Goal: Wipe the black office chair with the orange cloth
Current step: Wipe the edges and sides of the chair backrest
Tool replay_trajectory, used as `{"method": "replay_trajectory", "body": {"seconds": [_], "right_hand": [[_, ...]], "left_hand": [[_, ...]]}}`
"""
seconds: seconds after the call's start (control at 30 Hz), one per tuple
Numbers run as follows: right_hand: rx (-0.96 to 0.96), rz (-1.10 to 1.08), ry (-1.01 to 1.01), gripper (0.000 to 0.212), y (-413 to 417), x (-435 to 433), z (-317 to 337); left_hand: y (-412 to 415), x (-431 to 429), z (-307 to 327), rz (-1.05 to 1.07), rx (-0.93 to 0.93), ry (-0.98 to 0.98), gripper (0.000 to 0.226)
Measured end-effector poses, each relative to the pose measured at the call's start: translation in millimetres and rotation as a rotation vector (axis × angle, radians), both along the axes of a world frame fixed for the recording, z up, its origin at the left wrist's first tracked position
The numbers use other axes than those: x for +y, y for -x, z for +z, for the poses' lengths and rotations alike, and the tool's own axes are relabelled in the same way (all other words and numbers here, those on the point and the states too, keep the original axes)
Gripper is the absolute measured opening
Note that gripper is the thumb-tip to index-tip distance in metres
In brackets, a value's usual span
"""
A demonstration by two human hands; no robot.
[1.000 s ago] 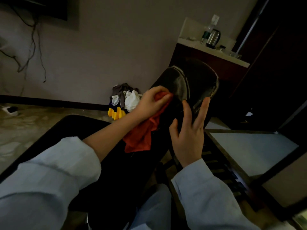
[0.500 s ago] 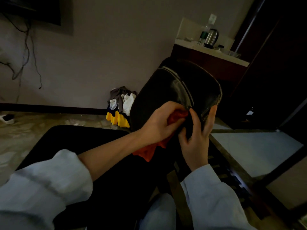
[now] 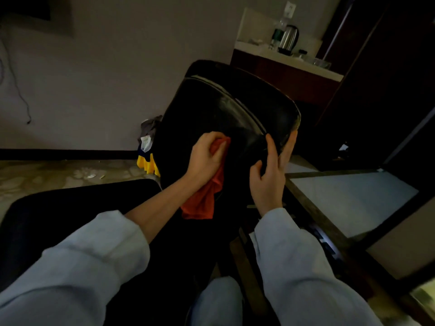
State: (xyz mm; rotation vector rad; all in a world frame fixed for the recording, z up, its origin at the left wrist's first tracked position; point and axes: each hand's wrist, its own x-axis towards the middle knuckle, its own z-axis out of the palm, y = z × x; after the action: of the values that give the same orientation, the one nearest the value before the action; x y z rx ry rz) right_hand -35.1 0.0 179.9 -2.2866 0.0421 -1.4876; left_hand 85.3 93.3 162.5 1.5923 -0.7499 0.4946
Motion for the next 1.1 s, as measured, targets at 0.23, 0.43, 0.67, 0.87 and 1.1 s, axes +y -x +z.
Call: {"method": "replay_trajectory", "body": {"seconds": [0.23, 0.43, 0.67, 0.87, 1.1], "right_hand": [[0.009, -0.012, -0.073, 0.060, -16.0, -8.8, -5.1], [-0.003, 0.000, -0.055, 0.055, -20.5, -12.6, -6.6], [0.037, -0.033, -0.052, 0.054, -26.8, -14.7, -10.1], [-0.107, -0.059, -0.112, 0.063, -29.9, 2.2, -8.4], [-0.019, -0.070, -0.329, 0.068, -33.7, 6.2, -6.6]], "left_hand": [[25.4, -26.2, 31.2, -0.092, -0.342, -0.056, 0.020], [-4.7, -35.9, 47.4, -0.046, -0.366, -0.073, 0.019], [-47.4, -24.9, 26.9, 0.080, -0.066, -0.023, 0.013], [8.2, -21.4, 15.2, -0.041, -0.147, 0.050, 0.025], [-2.3, -35.6, 39.7, -0.132, -0.488, -0.032, 0.025]]}}
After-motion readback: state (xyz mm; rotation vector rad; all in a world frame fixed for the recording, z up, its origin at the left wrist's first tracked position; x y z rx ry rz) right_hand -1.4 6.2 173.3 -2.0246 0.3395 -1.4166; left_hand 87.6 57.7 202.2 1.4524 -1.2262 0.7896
